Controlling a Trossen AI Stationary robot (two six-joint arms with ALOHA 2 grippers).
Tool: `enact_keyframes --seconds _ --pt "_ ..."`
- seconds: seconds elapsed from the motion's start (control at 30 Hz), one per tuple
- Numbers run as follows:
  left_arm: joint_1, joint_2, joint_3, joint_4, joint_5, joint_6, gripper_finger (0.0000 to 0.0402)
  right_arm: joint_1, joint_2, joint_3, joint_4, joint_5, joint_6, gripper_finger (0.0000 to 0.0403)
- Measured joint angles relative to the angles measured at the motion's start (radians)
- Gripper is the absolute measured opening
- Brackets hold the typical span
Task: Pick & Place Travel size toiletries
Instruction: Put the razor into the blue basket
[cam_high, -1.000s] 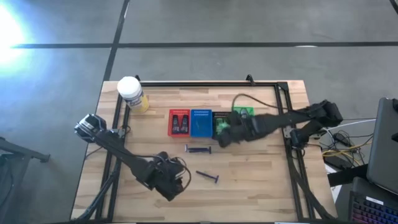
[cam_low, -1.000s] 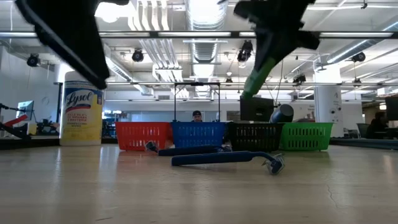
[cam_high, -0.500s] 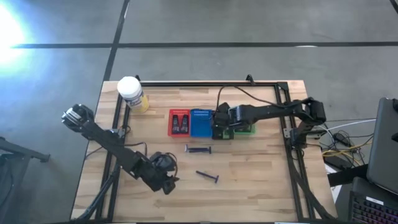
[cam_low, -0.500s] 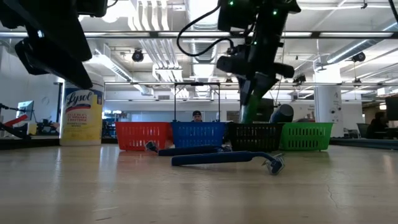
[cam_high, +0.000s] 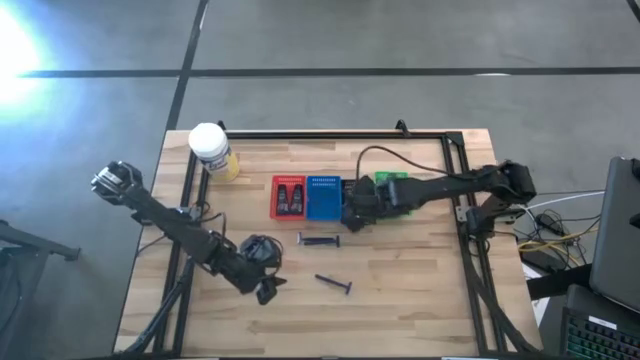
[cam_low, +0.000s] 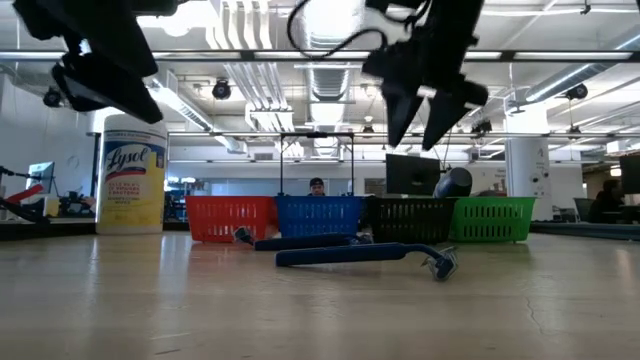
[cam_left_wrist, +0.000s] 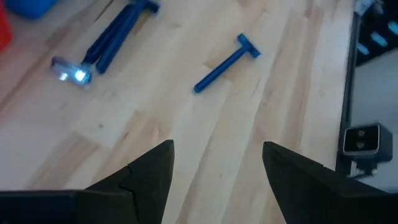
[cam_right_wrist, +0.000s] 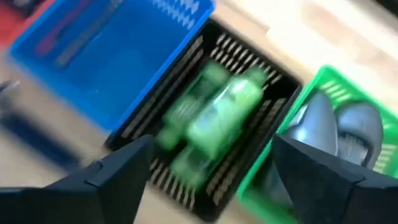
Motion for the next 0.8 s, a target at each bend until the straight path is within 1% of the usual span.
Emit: enact_keyframes --seconds 0.1,0.17,0.23,0.3,0.4,0.5,0.63,0.8 --pt "0.034 0.016 0.000 0.034 0.027 0.166 0.0250 0.066 -0.051 0.001 -0.051 -0.034 0.015 0.0346" --pt "0.067 0.032 0.000 0.061 0.032 0.293 0.0250 0.123 -0.081 0.001 -0.092 -0.035 0.050 0.0355" --pt "0.110 0.047 0.001 0.084 0.033 0.399 0.0250 0.187 -0.108 0.001 -0.140 -0.035 0.106 0.0360" --pt "0.155 0.062 0.002 0.104 0.039 0.473 0.0250 0.253 -0.127 0.001 -0.188 -0.035 0.184 0.0363" --pt "0.214 0.086 0.002 0.185 0.111 0.568 0.0250 0.357 -0.151 0.001 -0.260 -0.035 0.301 0.0363" --pt "0.243 0.120 0.002 0.276 0.197 0.664 0.0250 0.452 -0.155 0.001 -0.321 -0.035 0.432 0.0363" --pt "0.248 0.177 0.002 0.350 0.219 0.811 0.0250 0.550 -0.147 0.000 -0.368 -0.036 0.563 0.0363" --pt "0.247 0.243 0.030 0.355 0.264 0.833 0.0250 0.643 -0.145 0.000 -0.363 -0.074 0.668 0.0364"
